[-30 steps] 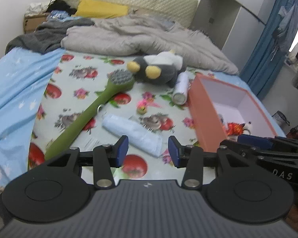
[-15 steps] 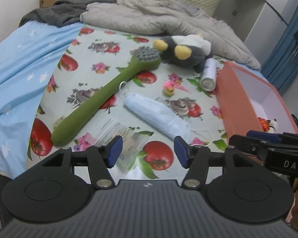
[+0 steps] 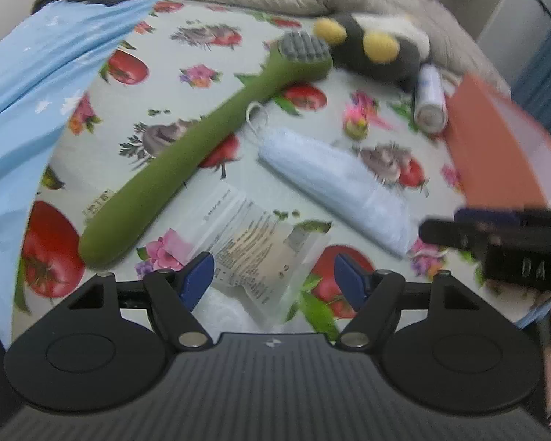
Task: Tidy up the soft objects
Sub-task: 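Move the left tool toward the clear plastic packet while the right tool approaches the white face mask, then grasp the clear plastic packet with the left tool while the right tool grasps the white face mask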
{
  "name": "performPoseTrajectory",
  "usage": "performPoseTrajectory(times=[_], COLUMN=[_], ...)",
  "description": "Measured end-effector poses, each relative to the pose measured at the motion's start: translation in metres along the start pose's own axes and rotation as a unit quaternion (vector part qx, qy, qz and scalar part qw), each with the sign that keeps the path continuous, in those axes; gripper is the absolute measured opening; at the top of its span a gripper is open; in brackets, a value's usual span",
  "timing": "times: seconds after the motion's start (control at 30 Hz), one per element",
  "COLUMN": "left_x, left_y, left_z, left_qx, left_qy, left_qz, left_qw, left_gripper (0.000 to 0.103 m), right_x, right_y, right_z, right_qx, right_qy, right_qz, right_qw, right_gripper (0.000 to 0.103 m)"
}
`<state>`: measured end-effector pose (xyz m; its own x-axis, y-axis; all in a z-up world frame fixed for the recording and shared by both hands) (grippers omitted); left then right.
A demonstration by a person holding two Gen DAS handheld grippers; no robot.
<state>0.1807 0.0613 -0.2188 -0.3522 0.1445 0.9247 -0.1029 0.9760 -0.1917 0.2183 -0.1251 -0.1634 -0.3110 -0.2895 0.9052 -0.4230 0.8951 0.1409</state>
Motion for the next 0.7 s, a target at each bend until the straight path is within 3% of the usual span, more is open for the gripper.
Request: performPoseTrajectory(times=[0.33,0.57,0.7], left_x=[-0.043,-0.049,-0.046], left_y=[-0.005,-0.004,0.000], left_z=[-0.003,-0.004,-0.006], left_qx=[-0.079,-0.087,-0.075], left_qy=[0.015,0.003,-0.003], left_qz=[-0.050,-0.061,-0.057], left_qw=[0.9955,0.9943,0.9956], left_gripper=[0.077,0.075,0.061], right_x=[-0.052,-0.083,-0.095], right_y=[-0.012,-0.013,-0.011], right_z=[-0.025,-0.031,-0.028], right_qx=[0.004,0.019,0.036], right_qy=[0.029,0.052,0.071], right_qz=[0.002,-0.007,-0.002], right_qw=[1.000,0.998,0.997], right_gripper=[0.054,0.053,0.050])
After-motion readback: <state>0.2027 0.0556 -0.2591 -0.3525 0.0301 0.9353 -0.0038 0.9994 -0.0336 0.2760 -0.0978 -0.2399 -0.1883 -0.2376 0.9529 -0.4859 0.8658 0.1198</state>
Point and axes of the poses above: each gripper's, at about its wrist camera, not at the fingertips, and x roughly against the way its jaws point, y to its left, z to its underside, the point moved 5 cm from there along -x, roughly the way its jaws point, and after that the axes turned 13 degrees about y, right-handed, at the moved point
